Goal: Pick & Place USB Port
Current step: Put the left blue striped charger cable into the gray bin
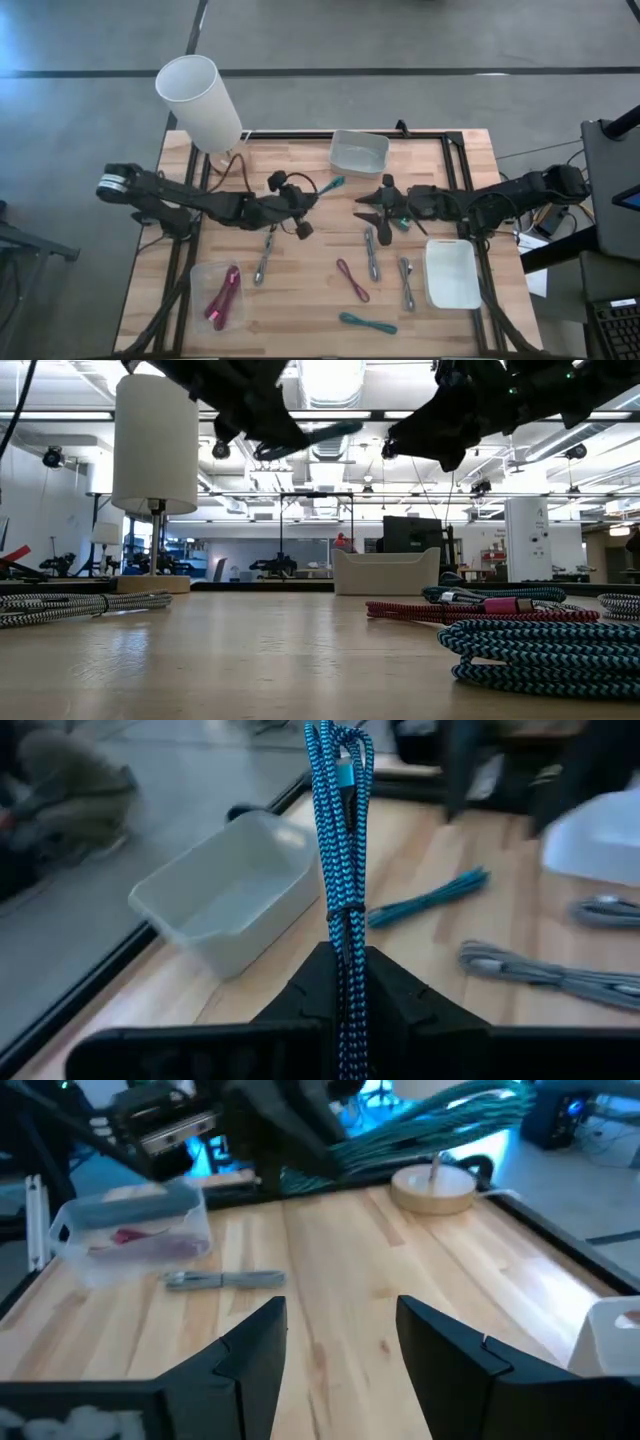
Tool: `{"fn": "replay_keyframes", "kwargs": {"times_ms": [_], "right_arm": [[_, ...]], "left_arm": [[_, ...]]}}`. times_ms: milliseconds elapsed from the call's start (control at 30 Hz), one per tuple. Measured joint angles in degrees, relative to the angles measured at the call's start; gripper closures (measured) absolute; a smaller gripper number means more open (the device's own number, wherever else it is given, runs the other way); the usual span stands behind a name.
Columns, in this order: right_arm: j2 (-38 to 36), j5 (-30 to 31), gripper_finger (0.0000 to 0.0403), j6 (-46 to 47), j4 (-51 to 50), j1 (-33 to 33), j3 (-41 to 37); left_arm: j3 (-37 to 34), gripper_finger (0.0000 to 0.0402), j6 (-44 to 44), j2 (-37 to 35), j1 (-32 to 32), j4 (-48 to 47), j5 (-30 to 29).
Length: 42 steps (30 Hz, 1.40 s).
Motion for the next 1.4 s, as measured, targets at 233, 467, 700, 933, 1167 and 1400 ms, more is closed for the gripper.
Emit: {"fn": "replay_keyframes", "kwargs": {"times_ms": [233, 467, 700, 933, 1167, 1400], "right_arm": [[0.0, -5.3, 0.0216, -1.0, 8.9, -0.8, 0.0], [0.0, -5.5, 0.0216, -1.8, 10.8, -0.8, 0.0], [2.2, -6.1, 0.0216, -3.4, 15.0, -0.8, 1.5], [11.3, -6.5, 0.0216, -6.6, 14.9, -0.7, 8.4], [12.6, -7.2, 0.0216, -8.1, 14.6, -0.7, 11.6], [10.0, -7.3, 0.0234, -7.7, 10.9, -0.7, 10.8]], "left_arm": [[-5.7, 0.0374, 9.2, 0.0, 0.0, 21.1, 15.0], [-8.8, 0.0375, 11.5, 0.0, 0.1, 29.0, 16.1], [-9.3, 0.0374, 11.8, 0.2, 0.4, 29.6, 16.5], [-9.5, 0.0374, 11.8, 0.2, 0.4, 29.5, 16.6], [-10.7, 0.0375, 11.7, 0.2, 0.4, 29.5, 16.5], [-11.5, 0.0375, 12.1, 0.2, 0.4, 31.3, 15.6]]}}
